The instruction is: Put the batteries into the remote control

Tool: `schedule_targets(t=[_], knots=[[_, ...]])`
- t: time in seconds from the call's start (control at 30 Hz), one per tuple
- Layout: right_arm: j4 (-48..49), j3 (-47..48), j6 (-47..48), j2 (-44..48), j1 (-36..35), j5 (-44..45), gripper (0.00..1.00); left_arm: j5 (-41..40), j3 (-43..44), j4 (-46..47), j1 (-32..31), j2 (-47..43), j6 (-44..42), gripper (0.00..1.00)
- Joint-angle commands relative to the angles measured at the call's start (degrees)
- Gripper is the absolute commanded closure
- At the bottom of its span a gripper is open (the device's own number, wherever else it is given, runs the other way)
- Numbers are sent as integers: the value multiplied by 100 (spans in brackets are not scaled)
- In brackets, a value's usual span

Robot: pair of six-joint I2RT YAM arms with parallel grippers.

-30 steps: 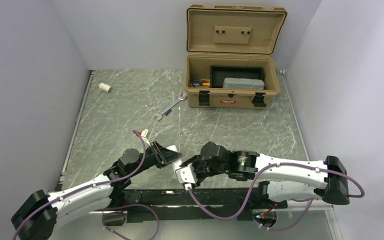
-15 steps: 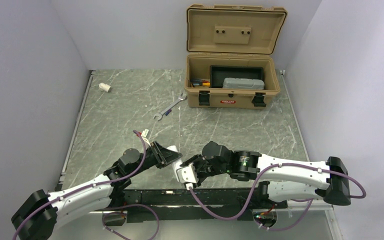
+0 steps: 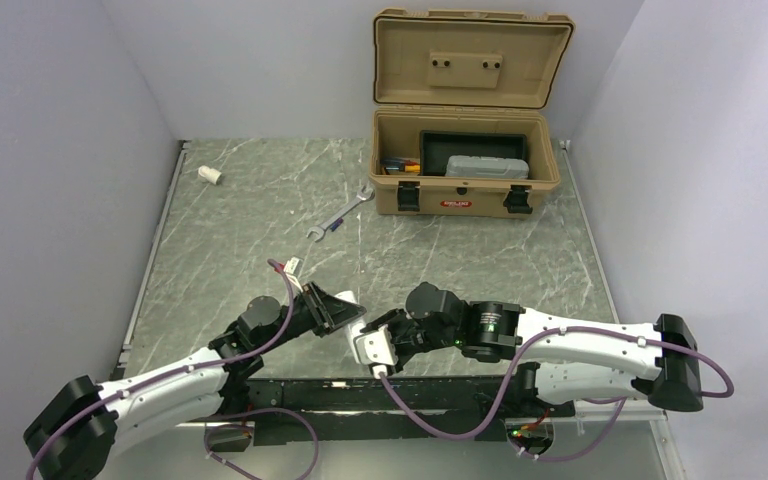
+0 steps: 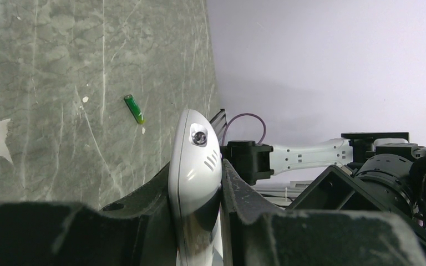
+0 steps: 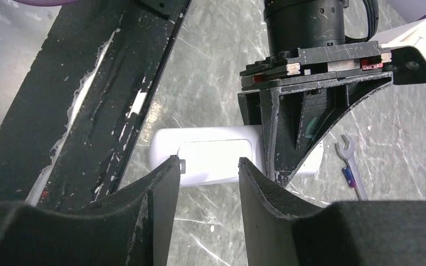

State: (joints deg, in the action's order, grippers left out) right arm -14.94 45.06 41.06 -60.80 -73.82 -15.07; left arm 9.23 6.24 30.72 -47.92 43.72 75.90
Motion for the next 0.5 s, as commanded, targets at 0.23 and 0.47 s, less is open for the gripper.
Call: schedule_targets(t=[0.23,0.47], knots=[[369,-113,-170,169,20,11,55,251,253,510,-34,76,17,100],[424,-168,-279,169,23,-84,54,239,255,476,-38,77,3,100]])
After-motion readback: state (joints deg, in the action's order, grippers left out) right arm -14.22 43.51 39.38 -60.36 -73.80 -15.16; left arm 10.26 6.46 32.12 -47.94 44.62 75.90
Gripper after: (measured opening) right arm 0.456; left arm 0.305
